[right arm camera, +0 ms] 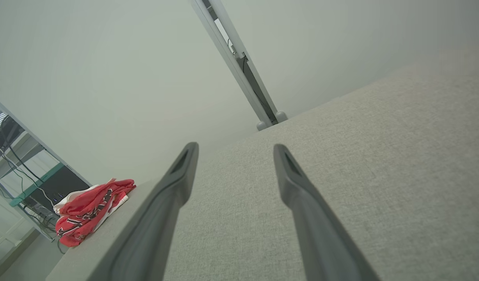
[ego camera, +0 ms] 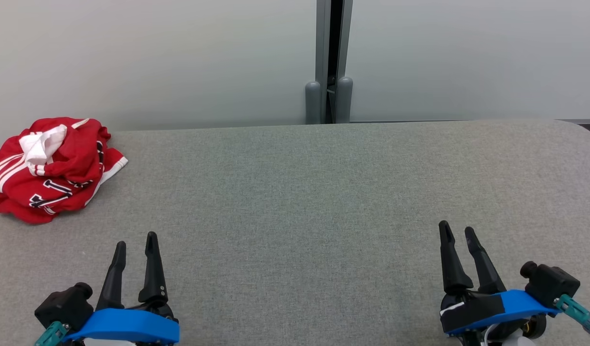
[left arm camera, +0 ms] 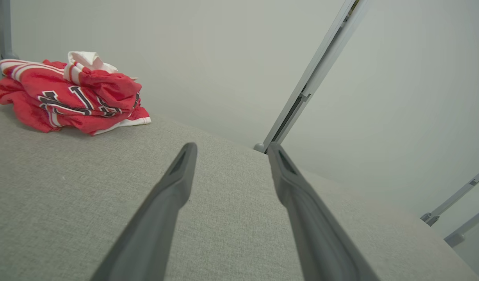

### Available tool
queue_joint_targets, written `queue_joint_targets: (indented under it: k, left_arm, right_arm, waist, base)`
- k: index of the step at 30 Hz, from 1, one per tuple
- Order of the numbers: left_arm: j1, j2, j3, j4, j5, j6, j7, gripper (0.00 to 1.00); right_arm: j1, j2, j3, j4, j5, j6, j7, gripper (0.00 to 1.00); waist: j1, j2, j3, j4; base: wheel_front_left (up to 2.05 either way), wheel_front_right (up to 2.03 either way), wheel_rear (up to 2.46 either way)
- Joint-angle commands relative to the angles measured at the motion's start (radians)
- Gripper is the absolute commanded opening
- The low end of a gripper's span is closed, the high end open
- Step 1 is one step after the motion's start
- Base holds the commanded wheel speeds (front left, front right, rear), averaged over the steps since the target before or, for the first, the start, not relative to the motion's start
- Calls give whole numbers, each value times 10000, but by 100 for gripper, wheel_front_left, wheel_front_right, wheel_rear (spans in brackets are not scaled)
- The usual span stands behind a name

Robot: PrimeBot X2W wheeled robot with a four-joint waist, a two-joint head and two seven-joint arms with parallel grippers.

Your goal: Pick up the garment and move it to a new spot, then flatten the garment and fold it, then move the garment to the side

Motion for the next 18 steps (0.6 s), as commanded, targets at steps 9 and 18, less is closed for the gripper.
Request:
queue_joint_targets:
  k: [9, 18]
  left_arm:
    - [-228, 87, -115, -78, 1048, 106, -291, 100]
    - [-233, 97, -220, -30, 1840, 191, -503, 100]
  right_arm:
    - [-221, -32, 158, -62, -1048, 3, -314, 100]
    - [-230, -33, 239, -24, -1901, 3, -507, 100]
  waist:
    - [0, 0, 20, 13]
    - [0, 0, 44, 22]
  base:
    - [0, 0, 0]
    - [0, 0, 0]
